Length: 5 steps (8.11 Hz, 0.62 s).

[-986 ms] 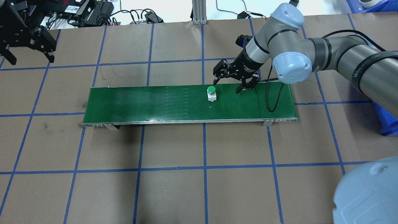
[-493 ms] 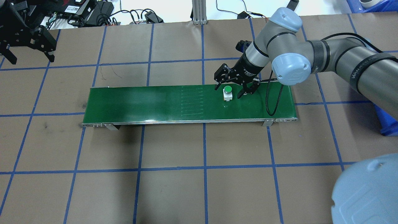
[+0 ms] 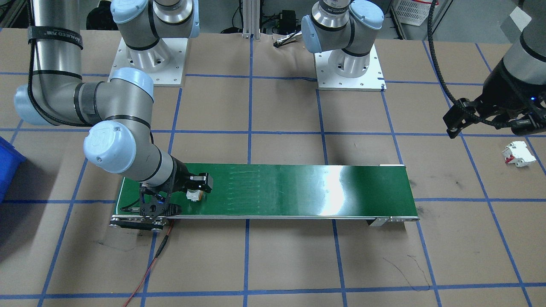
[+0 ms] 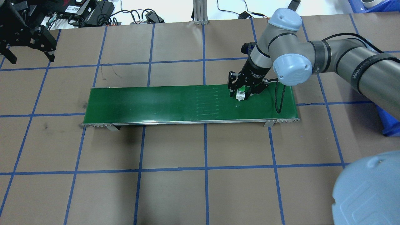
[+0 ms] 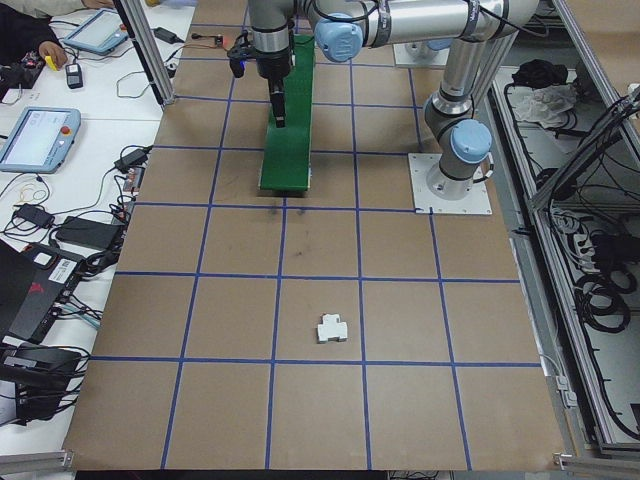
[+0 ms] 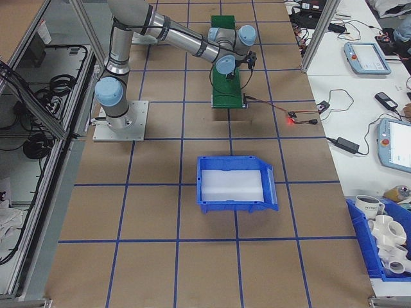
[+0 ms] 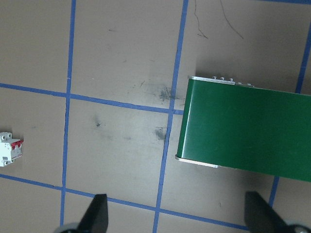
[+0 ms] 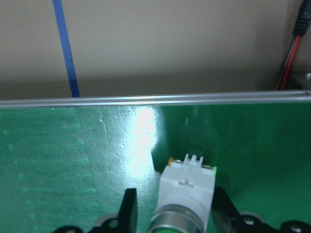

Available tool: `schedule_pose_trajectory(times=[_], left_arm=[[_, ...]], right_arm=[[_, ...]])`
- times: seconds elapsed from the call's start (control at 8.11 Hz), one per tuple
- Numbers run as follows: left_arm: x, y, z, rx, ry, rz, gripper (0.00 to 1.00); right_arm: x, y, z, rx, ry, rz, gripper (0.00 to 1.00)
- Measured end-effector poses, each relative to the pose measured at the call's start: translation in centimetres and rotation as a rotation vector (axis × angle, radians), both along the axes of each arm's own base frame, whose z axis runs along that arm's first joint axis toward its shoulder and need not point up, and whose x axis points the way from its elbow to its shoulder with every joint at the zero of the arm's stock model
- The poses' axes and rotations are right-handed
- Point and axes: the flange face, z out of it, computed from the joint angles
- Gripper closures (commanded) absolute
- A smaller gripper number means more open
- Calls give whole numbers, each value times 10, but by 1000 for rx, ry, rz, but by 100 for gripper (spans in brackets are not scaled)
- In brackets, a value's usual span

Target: Move button from left to right

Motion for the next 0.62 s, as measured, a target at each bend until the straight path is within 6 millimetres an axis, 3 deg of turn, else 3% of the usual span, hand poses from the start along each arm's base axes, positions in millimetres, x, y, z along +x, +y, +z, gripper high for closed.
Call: schedule_pose_trajectory(times=[0.37, 0.62], left_arm=[[0, 0, 0, 0, 0, 1, 0], [0, 0, 0, -1, -1, 1, 0]], right_arm=[[-9, -1, 8, -16, 74, 34, 100], [-30, -10, 50, -55, 117, 5, 100]])
